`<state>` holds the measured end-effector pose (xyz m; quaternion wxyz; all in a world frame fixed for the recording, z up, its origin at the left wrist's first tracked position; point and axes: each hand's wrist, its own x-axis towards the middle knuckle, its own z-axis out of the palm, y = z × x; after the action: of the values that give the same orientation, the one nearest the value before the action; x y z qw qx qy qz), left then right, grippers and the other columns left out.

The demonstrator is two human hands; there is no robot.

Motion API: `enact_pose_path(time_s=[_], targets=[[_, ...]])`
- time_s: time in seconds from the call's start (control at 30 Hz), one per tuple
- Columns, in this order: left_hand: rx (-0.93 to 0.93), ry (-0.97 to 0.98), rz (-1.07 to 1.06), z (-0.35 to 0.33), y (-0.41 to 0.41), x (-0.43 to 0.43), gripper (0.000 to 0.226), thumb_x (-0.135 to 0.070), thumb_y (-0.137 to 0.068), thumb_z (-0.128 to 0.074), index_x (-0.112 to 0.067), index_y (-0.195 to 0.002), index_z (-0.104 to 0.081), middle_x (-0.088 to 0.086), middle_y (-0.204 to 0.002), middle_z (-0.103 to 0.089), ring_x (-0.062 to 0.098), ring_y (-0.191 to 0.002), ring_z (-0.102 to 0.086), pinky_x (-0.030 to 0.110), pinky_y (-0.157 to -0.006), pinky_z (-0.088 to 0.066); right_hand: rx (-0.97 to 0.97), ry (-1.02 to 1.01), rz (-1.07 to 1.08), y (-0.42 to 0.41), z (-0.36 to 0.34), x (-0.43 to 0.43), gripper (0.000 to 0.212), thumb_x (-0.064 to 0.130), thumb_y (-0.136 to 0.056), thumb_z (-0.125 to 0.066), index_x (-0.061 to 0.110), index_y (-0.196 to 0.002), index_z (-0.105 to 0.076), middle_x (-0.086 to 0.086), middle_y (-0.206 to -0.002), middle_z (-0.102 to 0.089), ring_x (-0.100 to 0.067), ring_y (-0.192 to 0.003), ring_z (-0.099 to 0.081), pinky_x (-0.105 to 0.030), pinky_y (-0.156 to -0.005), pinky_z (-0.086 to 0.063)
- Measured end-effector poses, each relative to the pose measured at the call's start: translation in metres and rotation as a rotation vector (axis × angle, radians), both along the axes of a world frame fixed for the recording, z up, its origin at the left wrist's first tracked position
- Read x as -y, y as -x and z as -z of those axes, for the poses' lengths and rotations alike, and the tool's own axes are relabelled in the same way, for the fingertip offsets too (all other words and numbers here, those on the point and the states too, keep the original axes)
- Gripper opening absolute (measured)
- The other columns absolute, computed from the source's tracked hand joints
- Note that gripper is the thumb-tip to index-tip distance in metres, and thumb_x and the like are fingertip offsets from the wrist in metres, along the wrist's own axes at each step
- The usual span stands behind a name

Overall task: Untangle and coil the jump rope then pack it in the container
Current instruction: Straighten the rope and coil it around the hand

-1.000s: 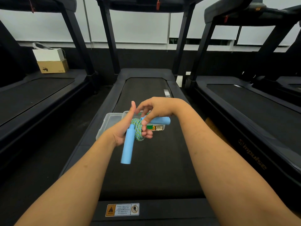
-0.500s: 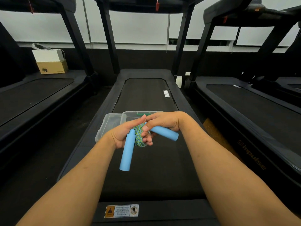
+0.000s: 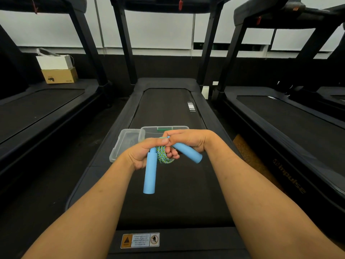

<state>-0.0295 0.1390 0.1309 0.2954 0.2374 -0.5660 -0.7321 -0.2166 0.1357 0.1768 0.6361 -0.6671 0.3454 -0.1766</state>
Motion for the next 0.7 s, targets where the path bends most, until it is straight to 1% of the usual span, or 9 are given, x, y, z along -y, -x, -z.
enact_pose_path(time_s=[0.1, 0.2, 0.27, 0.33, 0.37, 0.43, 0.47, 0.57, 0.7], targets=[[-0.033, -0.030, -0.093, 0.010, -0.002, 0.002, 0.041, -0.032, -0.061, -0.093, -0.003, -0.081, -0.074, 0.014, -0.081, -0.067, 0.023, -0.080, -0.069, 0.032, -0.081, -0.058, -0.016, 0.000, 0.070, -0.001, 0.010, 0.006, 0.007, 0.008, -0.094, -0.055, 0.009, -0.088, -0.058, -0.007, -0.079, -0.065, -0.016, -0.071, -0.063, -0.027, -0.066, -0.053], [-0.048, -0.044, -0.224, 0.020, -0.008, 0.007, 0.055, -0.037, -0.054, -0.096, -0.004, -0.092, -0.076, 0.013, -0.088, -0.069, 0.021, -0.083, -0.069, 0.031, -0.078, -0.058, -0.095, 0.094, 0.210, -0.004, 0.018, 0.011, 0.007, 0.017, -0.094, -0.061, 0.015, -0.087, -0.064, 0.001, -0.082, -0.068, -0.010, -0.074, -0.062, -0.026, -0.064, -0.050], [-0.084, -0.092, -0.286, 0.022, -0.009, 0.010, 0.055, -0.037, -0.066, -0.090, -0.003, -0.106, -0.073, 0.017, -0.102, -0.070, 0.028, -0.099, -0.070, 0.042, -0.087, -0.057, -0.038, 0.100, 0.287, -0.011, 0.023, 0.015, 0.006, 0.018, -0.091, -0.064, 0.015, -0.086, -0.067, 0.001, -0.081, -0.069, -0.011, -0.073, -0.062, -0.026, -0.063, -0.050], [-0.132, -0.157, -0.379, 0.020, -0.006, 0.012, 0.052, -0.032, -0.085, -0.076, 0.001, -0.123, -0.064, 0.023, -0.120, -0.065, 0.037, -0.117, -0.063, 0.053, -0.098, -0.052, 0.071, 0.079, 0.373, -0.019, 0.027, 0.017, 0.008, 0.016, -0.089, -0.063, 0.013, -0.085, -0.068, -0.002, -0.079, -0.069, -0.013, -0.071, -0.061, -0.027, -0.063, -0.050], [-0.150, -0.176, -0.432, 0.017, -0.003, 0.013, 0.049, -0.030, -0.089, -0.071, 0.002, -0.124, -0.063, 0.024, -0.122, -0.064, 0.037, -0.119, -0.062, 0.053, -0.098, -0.051, 0.115, 0.071, 0.419, -0.023, 0.027, 0.018, 0.010, 0.016, -0.090, -0.062, 0.013, -0.084, -0.069, -0.003, -0.077, -0.068, -0.013, -0.069, -0.061, -0.027, -0.062, -0.050], [-0.161, -0.188, -0.525, 0.009, 0.002, 0.014, 0.044, -0.030, -0.089, -0.070, -0.001, -0.121, -0.066, 0.021, -0.118, -0.067, 0.034, -0.118, -0.063, 0.051, -0.098, -0.053, 0.174, 0.060, 0.507, -0.028, 0.024, 0.017, 0.012, 0.016, -0.092, -0.061, 0.012, -0.085, -0.069, -0.003, -0.073, -0.068, -0.013, -0.065, -0.061, -0.025, -0.061, -0.052], [-0.162, -0.192, -0.563, 0.005, 0.004, 0.015, 0.044, -0.030, -0.089, -0.071, -0.002, -0.122, -0.067, 0.021, -0.119, -0.068, 0.034, -0.118, -0.064, 0.049, -0.098, -0.053, 0.195, 0.051, 0.548, -0.030, 0.023, 0.018, 0.012, 0.017, -0.093, -0.061, 0.012, -0.085, -0.068, -0.004, -0.072, -0.067, -0.014, -0.065, -0.062, -0.027, -0.063, -0.053], [-0.192, -0.195, -0.633, -0.002, 0.008, 0.015, 0.044, -0.027, -0.089, -0.073, -0.002, -0.124, -0.065, 0.020, -0.123, -0.067, 0.030, -0.118, -0.064, 0.044, -0.099, -0.053, 0.258, 0.016, 0.687, -0.038, 0.021, 0.022, 0.014, 0.020, -0.092, -0.061, 0.008, -0.090, -0.068, -0.008, -0.076, -0.067, -0.019, -0.068, -0.063, -0.038, -0.077, -0.056], [-0.295, -0.176, -0.571, -0.004, 0.009, 0.013, 0.050, -0.025, -0.091, -0.070, -0.001, -0.133, -0.057, 0.019, -0.128, -0.065, 0.028, -0.116, -0.066, 0.041, -0.094, -0.056, 0.302, -0.045, 0.829, -0.048, 0.023, 0.028, 0.021, 0.026, -0.088, -0.063, 0.006, -0.090, -0.069, -0.013, -0.083, -0.070, -0.027, -0.078, -0.067, -0.050, -0.090, -0.056]])
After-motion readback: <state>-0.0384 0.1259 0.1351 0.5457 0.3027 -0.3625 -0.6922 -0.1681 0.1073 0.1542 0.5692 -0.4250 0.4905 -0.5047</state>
